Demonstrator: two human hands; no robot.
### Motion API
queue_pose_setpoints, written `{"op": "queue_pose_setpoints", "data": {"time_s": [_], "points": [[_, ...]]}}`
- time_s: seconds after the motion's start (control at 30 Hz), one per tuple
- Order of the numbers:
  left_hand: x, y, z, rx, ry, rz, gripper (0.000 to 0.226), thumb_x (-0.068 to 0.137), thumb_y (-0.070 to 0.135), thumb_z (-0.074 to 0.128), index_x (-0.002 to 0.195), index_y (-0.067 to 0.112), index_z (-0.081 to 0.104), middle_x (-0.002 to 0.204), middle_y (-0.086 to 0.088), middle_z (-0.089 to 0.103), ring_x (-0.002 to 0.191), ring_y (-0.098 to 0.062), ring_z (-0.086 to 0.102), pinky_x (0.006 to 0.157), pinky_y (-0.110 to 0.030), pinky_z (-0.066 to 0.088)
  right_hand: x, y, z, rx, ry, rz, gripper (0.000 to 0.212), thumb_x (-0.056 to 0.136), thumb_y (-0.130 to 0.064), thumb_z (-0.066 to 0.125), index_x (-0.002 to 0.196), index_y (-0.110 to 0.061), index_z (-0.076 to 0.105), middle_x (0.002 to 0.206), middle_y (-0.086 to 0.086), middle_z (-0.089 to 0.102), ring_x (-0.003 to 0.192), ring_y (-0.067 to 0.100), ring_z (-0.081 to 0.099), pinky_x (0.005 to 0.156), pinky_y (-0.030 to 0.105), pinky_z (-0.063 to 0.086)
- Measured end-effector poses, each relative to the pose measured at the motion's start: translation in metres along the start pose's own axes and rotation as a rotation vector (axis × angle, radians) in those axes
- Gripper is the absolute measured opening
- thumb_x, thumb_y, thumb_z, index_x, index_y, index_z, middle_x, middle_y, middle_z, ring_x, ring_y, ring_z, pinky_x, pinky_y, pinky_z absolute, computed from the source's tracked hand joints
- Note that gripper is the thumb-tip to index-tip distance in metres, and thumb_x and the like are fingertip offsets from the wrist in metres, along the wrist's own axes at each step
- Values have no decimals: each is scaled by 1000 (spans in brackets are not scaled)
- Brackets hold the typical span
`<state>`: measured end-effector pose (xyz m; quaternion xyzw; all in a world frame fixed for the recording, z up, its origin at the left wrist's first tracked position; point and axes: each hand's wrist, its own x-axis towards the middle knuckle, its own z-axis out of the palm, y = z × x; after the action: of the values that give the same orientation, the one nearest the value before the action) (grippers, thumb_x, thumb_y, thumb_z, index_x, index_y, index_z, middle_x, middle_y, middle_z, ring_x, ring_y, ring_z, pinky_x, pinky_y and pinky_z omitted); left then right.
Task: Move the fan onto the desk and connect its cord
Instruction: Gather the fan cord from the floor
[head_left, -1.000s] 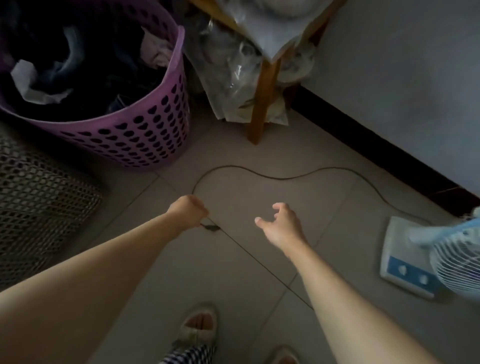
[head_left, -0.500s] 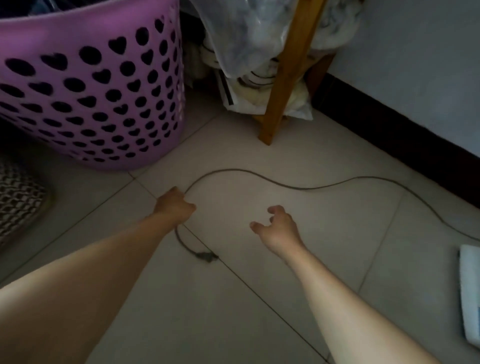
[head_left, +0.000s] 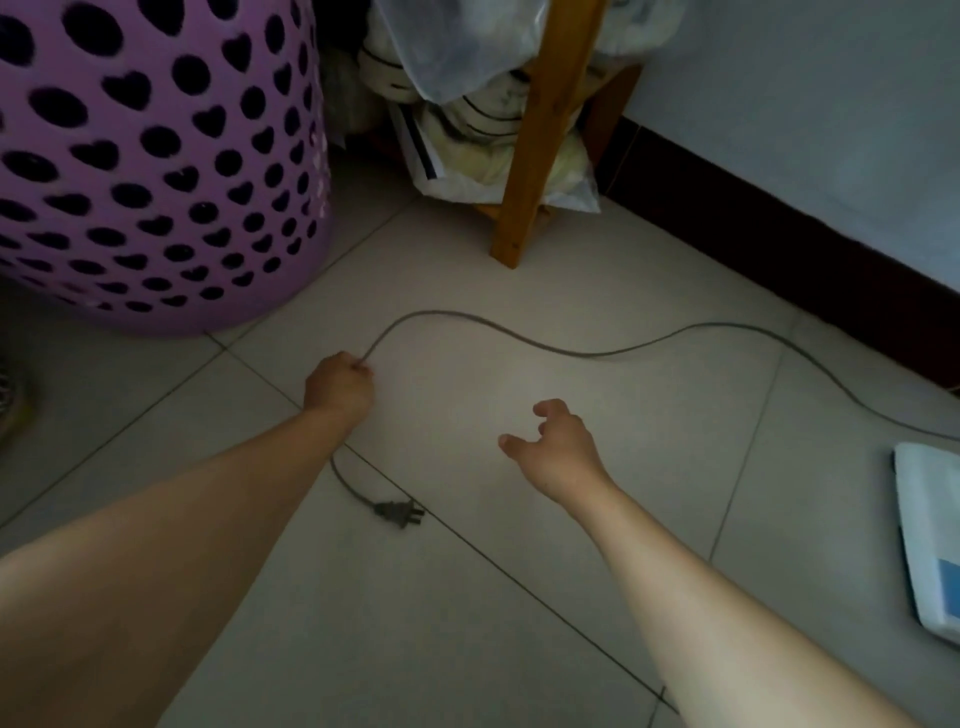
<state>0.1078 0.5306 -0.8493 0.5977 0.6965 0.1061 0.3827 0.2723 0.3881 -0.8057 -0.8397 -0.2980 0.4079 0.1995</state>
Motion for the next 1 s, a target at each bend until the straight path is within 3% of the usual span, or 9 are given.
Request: {"op": "queue_pose_setpoints", "data": {"time_s": [0.13,0.27,0.33,0.43,0.5,0.6,0.73,0.87,1.0], "points": [[-26,25,-9,-218,-95,139,30,92,5,42,79,11,69,111,-8,67,98,-23,59,68,-22,41,-7,-9,-13,4,31,-20,70,86,-29,64,144,-13,29,144,15,38,126,30,48,98,32,41],[-62,63,-31,-233,-303,214,31,86,12,51,60,20,65,101,-2,61,99,-16,51,79,-25,36,-15,-29,-31,57,116,-88,82,86,-24,65,150,-27,14,142,14,36,126,30,48,100,35,42],[-78,81,-43,-171,-370,259,29,86,12,52,61,18,65,95,2,57,96,-15,46,81,-25,34,-20,-39,-39,78,166,-138,87,85,-20,66,150,-33,10,145,12,34,127,30,48,99,35,44],[-98,102,-60,-87,-441,337,26,88,12,49,67,13,66,90,1,50,90,-16,43,68,-24,32,-27,-49,-55,62,258,-171,80,87,-17,64,149,-37,16,138,10,34,116,28,54,86,30,47],[-106,110,-69,-88,-474,358,28,86,15,50,64,14,67,87,-1,47,87,-20,43,64,-26,32,-29,-49,-67,20,310,-190,60,90,-21,61,142,-32,35,130,10,36,103,27,57,81,27,44],[-112,122,-75,-123,-495,432,25,78,18,50,60,19,67,77,-1,56,82,-18,46,70,-25,35,-29,-41,-81,-52,399,-216,18,91,-27,56,105,-18,64,119,13,42,91,31,59,80,26,45],[-103,138,-76,-420,-437,389,36,86,-3,42,67,17,64,55,4,47,57,-12,35,56,-24,26,-30,-10,-104,-84,481,-96,24,93,-29,52,89,-9,66,114,20,49,94,35,61,79,29,45],[-97,156,-64,-589,-386,296,28,99,14,38,95,13,66,58,0,33,53,-13,33,53,-25,26,-39,39,-132,-100,576,34,27,92,-28,54,72,-10,60,109,26,58,101,37,60,78,33,46],[-102,175,-42,-520,-370,163,43,100,38,31,87,17,66,61,-3,45,59,-15,45,60,-29,36,-54,84,-166,-90,734,201,34,92,-34,53,98,-7,72,116,26,57,112,38,52,91,32,43]]}}
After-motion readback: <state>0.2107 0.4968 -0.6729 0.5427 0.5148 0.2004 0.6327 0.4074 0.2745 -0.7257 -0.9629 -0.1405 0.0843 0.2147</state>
